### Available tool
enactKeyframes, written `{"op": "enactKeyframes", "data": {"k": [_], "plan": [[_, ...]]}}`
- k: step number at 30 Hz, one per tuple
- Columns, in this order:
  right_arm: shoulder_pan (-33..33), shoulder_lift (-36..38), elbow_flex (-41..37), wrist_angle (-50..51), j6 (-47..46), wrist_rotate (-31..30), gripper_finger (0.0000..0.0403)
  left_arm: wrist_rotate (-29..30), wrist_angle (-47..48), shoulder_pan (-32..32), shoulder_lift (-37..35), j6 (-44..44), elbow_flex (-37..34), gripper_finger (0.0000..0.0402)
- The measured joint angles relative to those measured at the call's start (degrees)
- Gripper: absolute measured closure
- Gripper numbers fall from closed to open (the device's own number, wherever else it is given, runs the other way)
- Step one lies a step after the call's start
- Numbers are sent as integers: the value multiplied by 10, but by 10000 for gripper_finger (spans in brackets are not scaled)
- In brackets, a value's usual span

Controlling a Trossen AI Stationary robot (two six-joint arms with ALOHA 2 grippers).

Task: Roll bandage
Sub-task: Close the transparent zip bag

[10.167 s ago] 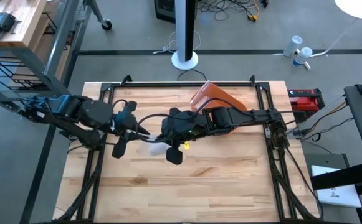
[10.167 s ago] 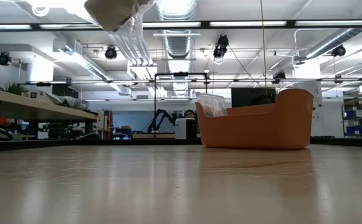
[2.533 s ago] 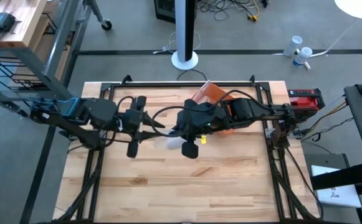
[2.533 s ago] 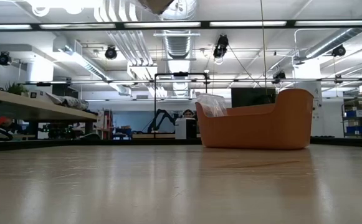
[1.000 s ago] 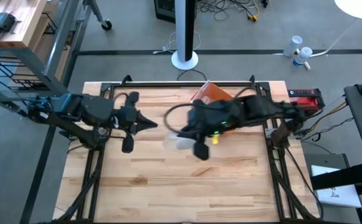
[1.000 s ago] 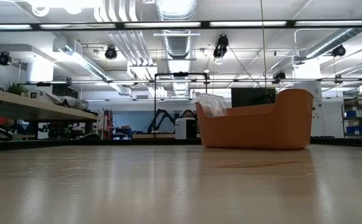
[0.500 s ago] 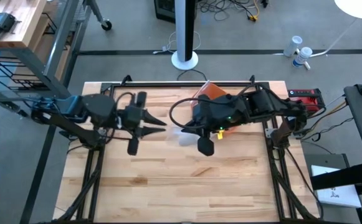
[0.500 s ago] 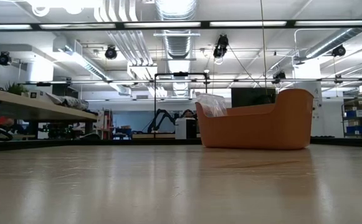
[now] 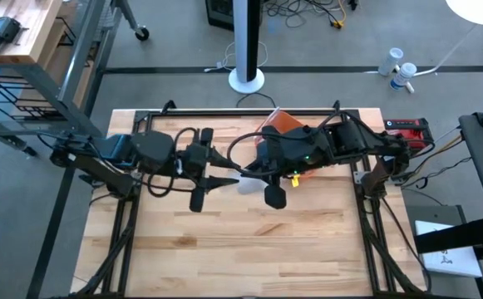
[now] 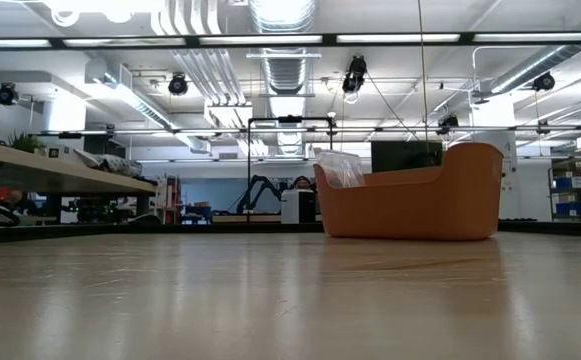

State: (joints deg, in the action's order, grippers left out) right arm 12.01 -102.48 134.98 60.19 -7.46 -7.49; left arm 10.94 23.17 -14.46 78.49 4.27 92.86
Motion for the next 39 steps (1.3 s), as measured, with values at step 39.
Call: {"op": "enactKeyframes", "data": {"k": [39], "plan": [[4, 26, 0, 77, -89, 96, 384, 31, 218, 0, -116, -11, 1, 401]]}}
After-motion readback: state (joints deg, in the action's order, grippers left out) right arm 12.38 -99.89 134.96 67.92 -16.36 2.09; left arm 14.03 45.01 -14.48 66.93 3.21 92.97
